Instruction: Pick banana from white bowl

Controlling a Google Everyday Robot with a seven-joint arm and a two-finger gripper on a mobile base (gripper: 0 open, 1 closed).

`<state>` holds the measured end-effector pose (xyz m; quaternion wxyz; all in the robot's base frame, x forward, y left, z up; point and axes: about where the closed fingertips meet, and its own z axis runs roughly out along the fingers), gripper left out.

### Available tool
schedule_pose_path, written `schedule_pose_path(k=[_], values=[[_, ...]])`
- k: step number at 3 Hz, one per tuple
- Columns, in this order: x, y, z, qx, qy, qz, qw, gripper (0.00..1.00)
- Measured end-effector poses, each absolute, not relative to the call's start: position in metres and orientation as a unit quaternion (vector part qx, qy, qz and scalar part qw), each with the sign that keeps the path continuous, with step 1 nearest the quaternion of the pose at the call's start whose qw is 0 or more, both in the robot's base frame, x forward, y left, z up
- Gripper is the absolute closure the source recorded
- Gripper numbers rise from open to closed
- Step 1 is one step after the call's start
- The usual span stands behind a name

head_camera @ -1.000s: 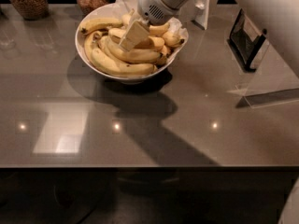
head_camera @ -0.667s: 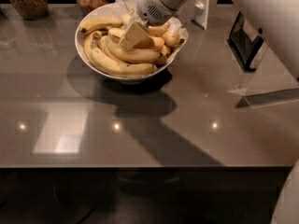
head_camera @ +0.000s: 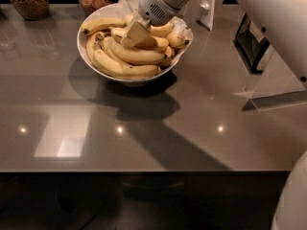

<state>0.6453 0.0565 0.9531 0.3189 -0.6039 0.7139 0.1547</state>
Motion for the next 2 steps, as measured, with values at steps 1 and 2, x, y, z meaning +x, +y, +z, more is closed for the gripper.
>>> schedule_pose_path(k=[1, 2], values=[[0.641, 0.060, 0.960, -0.611, 0.709, 0.155, 0.316, 1.00], [0.635, 0.063, 0.971, -0.625, 0.704, 0.143, 0.306, 1.00]])
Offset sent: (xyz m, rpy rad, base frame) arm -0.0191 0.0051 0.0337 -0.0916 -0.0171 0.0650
